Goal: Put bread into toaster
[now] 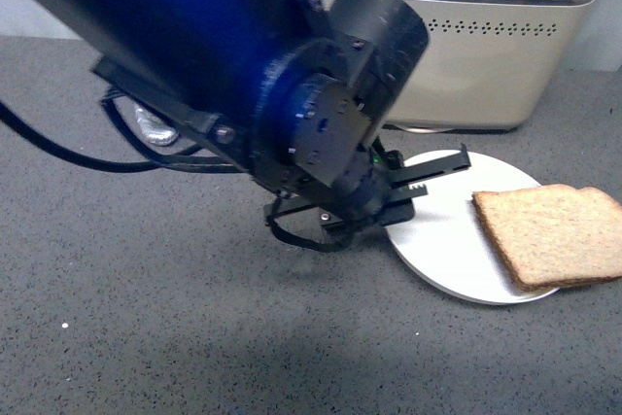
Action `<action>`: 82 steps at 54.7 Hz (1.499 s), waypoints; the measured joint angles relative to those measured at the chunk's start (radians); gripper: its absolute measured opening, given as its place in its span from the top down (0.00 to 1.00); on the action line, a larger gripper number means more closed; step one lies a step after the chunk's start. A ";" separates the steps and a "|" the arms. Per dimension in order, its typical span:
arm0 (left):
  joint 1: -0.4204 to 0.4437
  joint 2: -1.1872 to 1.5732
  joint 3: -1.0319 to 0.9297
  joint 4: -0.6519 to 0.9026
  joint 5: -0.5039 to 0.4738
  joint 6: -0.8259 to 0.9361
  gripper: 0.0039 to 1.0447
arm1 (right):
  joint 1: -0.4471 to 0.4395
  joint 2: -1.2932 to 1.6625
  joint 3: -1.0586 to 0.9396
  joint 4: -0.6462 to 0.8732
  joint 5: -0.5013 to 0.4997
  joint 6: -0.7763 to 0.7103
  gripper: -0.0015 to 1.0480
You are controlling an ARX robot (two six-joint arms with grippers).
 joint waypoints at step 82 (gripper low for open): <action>0.363 -1.226 -1.214 0.869 -0.332 0.667 0.72 | 0.000 0.000 0.000 -0.001 -0.001 0.000 0.09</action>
